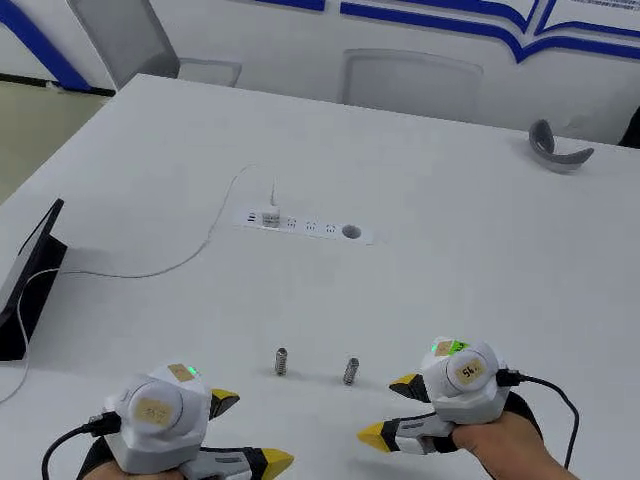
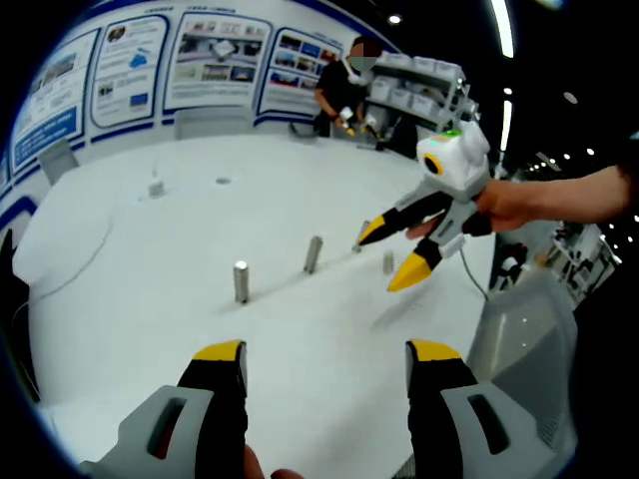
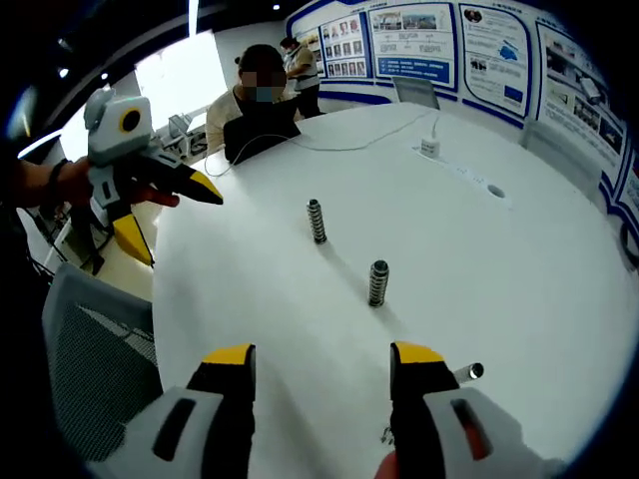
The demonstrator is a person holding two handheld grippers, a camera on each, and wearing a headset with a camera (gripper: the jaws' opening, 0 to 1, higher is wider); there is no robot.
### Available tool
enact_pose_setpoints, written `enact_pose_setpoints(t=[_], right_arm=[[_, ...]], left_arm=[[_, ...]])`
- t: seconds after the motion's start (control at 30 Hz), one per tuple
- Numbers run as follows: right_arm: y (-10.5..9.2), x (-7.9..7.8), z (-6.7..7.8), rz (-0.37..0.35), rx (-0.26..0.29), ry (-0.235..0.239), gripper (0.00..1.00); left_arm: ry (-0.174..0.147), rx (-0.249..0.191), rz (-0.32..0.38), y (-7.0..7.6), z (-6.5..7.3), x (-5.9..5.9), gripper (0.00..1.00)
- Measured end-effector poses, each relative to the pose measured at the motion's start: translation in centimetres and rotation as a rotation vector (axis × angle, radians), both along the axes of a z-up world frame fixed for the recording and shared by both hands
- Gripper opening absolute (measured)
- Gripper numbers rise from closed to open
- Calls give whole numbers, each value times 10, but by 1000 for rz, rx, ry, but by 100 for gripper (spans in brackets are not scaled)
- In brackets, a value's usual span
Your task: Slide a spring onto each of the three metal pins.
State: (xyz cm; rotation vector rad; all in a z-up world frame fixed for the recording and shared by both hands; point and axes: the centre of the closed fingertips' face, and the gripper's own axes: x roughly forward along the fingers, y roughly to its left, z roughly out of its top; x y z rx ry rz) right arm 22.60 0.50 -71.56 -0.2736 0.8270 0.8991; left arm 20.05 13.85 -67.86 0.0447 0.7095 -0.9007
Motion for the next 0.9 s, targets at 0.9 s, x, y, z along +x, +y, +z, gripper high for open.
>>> enact_pose_setpoints(t=[0.9], right_arm=[[-53,-47,-6,-179,38,3,65]], left_arm=[[8,3,-43,-27,0,-10,67]])
